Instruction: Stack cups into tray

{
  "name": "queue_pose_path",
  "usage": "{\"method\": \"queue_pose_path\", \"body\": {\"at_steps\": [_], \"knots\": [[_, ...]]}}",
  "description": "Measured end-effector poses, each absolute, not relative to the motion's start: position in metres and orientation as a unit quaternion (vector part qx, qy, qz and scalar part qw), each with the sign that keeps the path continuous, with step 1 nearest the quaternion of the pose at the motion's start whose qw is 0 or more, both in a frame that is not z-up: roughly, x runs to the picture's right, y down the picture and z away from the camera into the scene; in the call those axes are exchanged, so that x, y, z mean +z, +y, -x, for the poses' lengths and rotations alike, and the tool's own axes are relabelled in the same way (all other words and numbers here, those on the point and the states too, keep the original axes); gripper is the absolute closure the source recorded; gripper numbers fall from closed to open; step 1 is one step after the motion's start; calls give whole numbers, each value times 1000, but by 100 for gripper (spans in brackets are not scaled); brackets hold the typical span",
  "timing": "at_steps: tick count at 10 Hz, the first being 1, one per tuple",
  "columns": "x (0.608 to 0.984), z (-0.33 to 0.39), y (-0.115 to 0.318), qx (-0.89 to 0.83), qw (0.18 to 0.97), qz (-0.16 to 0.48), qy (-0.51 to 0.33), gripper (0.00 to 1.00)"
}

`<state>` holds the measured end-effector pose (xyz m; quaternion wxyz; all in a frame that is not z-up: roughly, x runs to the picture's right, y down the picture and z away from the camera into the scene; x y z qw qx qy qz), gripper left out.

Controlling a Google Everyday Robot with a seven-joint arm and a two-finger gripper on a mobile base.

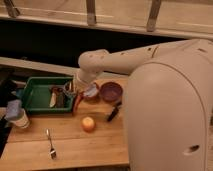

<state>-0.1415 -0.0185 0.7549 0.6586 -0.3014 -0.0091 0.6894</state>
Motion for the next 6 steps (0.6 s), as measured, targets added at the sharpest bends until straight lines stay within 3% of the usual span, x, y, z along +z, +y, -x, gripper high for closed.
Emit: {"method": "queue_pose_path", "body": {"at_steps": [6], "knots": [[784, 256, -77, 627, 697, 337, -84, 100]]}}
